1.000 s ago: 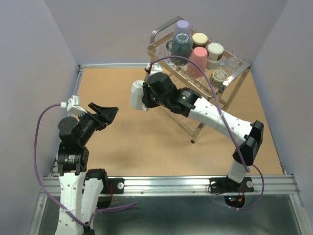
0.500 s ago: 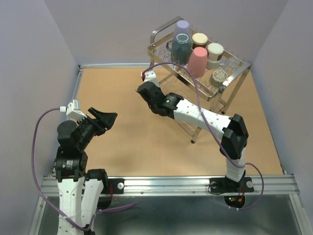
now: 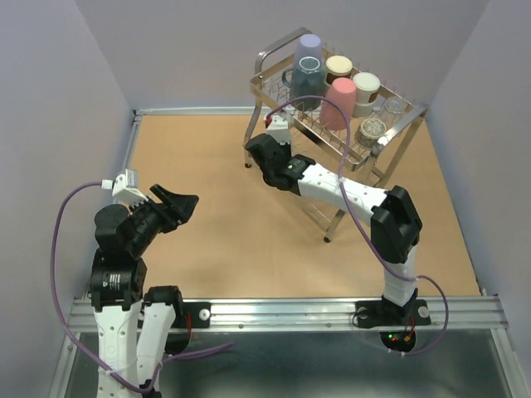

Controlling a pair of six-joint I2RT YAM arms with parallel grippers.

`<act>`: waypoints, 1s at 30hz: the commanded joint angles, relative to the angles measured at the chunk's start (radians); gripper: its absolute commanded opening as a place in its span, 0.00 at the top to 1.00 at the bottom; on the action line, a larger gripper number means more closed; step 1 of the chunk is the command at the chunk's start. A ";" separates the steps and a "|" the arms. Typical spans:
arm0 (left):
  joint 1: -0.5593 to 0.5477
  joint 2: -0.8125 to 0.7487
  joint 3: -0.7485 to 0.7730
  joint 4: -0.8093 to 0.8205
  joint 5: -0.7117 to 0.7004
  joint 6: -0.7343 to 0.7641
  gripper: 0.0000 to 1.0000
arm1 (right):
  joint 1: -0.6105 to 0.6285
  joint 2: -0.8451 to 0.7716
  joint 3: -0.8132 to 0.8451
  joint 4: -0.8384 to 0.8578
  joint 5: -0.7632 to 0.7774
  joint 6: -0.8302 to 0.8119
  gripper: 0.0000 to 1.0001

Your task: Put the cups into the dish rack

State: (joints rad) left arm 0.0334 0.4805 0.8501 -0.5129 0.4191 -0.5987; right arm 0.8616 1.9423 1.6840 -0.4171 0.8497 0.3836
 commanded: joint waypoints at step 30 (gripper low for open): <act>-0.003 -0.049 0.069 -0.115 -0.031 0.163 0.30 | -0.018 0.081 -0.204 0.170 0.039 0.486 1.00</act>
State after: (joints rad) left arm 0.0334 0.4419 0.8909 -0.6525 0.3908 -0.4595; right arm 0.8524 2.0274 1.5291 -0.2485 0.9432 0.7609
